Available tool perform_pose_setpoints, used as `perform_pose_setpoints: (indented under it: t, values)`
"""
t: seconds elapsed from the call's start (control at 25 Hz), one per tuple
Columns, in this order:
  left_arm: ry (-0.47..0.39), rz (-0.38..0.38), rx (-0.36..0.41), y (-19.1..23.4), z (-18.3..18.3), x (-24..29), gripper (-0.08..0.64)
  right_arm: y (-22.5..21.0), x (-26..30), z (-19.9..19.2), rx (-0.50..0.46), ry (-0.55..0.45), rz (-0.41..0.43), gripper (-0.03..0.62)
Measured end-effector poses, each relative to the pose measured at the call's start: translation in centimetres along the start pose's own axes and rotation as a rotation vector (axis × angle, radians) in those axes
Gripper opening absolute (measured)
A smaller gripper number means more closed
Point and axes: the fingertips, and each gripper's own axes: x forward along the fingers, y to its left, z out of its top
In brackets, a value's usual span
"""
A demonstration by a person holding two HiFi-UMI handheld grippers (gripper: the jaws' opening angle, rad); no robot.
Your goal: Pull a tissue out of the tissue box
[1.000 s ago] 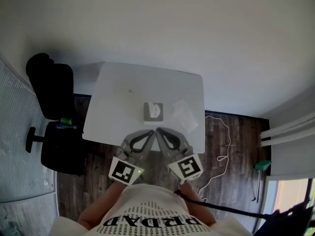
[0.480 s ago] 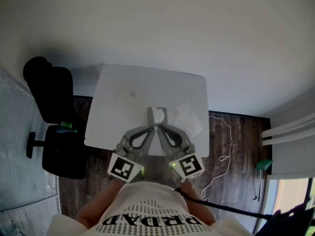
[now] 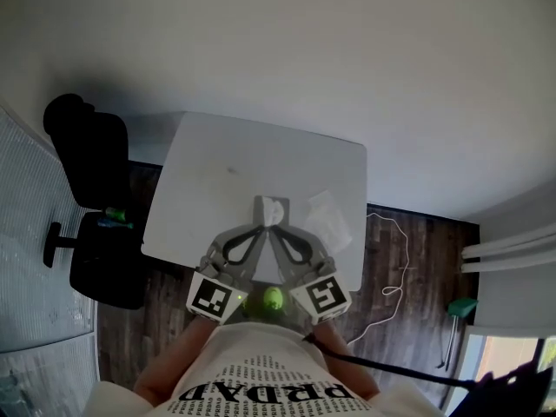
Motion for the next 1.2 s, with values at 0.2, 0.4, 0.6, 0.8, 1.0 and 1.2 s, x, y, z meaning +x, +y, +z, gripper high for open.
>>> perform_pose_setpoints:
  t: [0.2, 0.4, 0.6, 0.8, 1.0, 1.2]
  values:
    - [0.012, 0.025, -0.021, -0.1, -1.2, 1.1, -0.008, -1.4, 0.1, -1.4, 0.000, 0.027, 0.018, 0.009]
    - [0.038, 0.031, -0.023, -0.3, -2.5, 1.6, -0.008, -2.4, 0.7, -4.3, -0.016, 0.116, 0.039, 0.011]
    - [0.025, 0.039, -0.039, 0.1, -3.4, 1.8, -0.008, -2.9, 1.5, -7.0, -0.005, 0.185, 0.054, 0.038]
    - [0.058, 0.043, -0.052, 0.7, -5.1, 1.5, -0.008, -3.1, 2.5, -10.1, 0.009, 0.255, 0.067, 0.077]
    - [0.071, 0.025, -0.012, 1.3, -6.6, 1.7, -0.008, -2.9, 3.5, -12.6, 0.012, 0.315, 0.078, 0.104]
    - [0.084, 0.008, -0.039, 1.8, -7.8, 1.8, -0.008, -3.2, 4.6, -15.4, 0.004, 0.386, 0.063, 0.114]
